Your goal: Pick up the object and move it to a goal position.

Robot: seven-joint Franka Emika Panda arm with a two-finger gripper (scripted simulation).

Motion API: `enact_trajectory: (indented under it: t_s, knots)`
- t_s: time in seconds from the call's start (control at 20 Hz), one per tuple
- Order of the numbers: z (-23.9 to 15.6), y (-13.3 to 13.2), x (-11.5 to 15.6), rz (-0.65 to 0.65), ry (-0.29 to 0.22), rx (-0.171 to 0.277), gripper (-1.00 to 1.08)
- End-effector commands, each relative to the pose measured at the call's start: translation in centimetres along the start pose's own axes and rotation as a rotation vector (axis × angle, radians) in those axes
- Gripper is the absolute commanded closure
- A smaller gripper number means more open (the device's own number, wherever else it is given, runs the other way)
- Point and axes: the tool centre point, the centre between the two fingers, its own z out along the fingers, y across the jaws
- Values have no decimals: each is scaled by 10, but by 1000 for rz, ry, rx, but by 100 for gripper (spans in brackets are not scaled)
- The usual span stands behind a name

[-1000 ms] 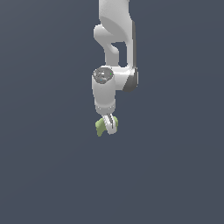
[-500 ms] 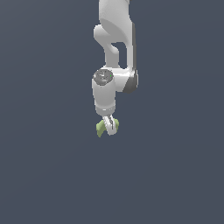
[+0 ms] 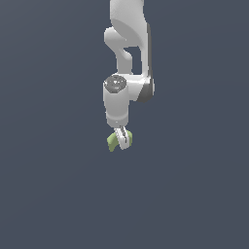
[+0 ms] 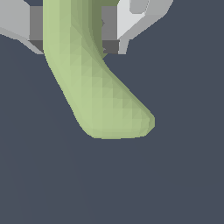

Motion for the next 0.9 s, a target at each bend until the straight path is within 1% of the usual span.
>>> enact_trajectory:
  t_s: [0.0,0.4,0.6,0.85]
  knots:
    - [-6,1,-3,0,0,1,108]
    - [-46,8,-24,0,0,1,108]
    - [-78,14,-40,0,1,1,108]
    - [-127,23,-65,1,2,1,108]
